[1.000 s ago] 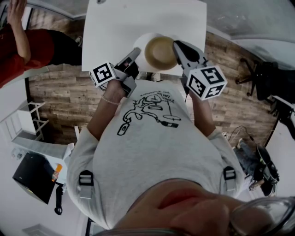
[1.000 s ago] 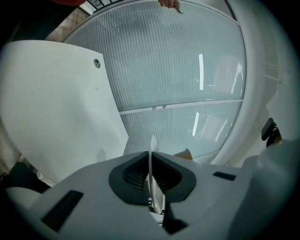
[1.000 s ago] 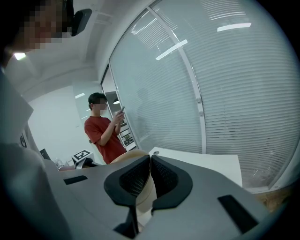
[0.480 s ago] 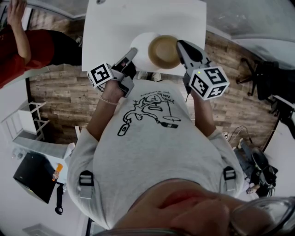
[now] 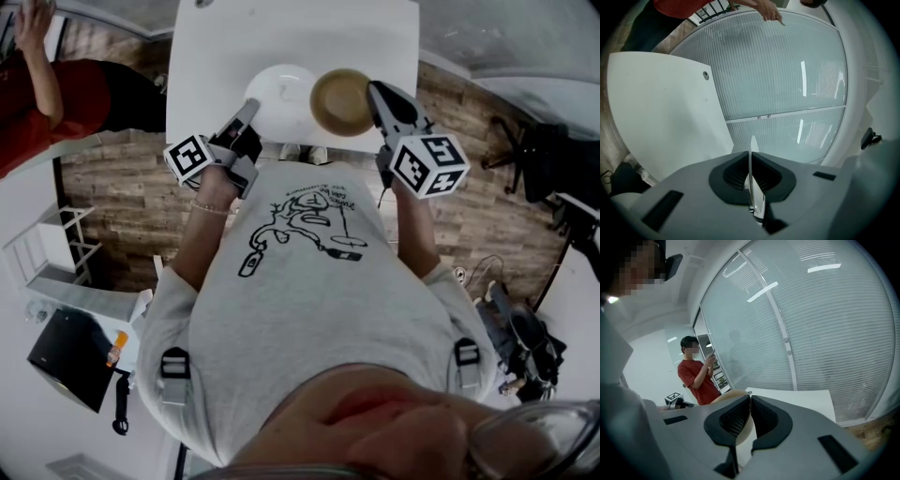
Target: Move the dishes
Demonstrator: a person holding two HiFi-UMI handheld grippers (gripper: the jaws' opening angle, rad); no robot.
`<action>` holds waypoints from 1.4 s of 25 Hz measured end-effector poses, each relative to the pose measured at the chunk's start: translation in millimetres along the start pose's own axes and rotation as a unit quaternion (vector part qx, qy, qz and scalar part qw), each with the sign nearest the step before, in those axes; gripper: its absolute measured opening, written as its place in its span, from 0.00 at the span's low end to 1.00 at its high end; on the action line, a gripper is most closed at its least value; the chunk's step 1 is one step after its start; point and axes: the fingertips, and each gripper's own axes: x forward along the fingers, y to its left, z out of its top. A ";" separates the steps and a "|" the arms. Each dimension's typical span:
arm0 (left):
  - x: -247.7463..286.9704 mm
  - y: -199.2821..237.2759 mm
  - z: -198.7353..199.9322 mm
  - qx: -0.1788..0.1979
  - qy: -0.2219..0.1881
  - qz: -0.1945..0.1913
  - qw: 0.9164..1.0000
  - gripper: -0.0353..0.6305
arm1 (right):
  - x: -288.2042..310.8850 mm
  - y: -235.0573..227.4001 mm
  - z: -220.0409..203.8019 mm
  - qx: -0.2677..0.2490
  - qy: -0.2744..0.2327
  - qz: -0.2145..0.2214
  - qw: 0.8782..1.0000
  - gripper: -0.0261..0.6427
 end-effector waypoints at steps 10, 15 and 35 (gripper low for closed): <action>-3.2 -5.8 9.8 0.004 -0.019 -0.003 1.000 0.07 | 0.8 -32.8 -21.2 0.023 0.005 -0.027 0.999 0.10; -3.3 -11.0 11.3 0.006 -0.020 -0.010 1.000 0.07 | 6.0 -44.1 -32.2 0.028 -0.006 -0.044 0.999 0.10; -5.1 -8.1 13.6 0.008 -0.025 -0.006 1.000 0.07 | 28.9 -87.1 -100.0 0.114 0.018 -0.069 0.991 0.10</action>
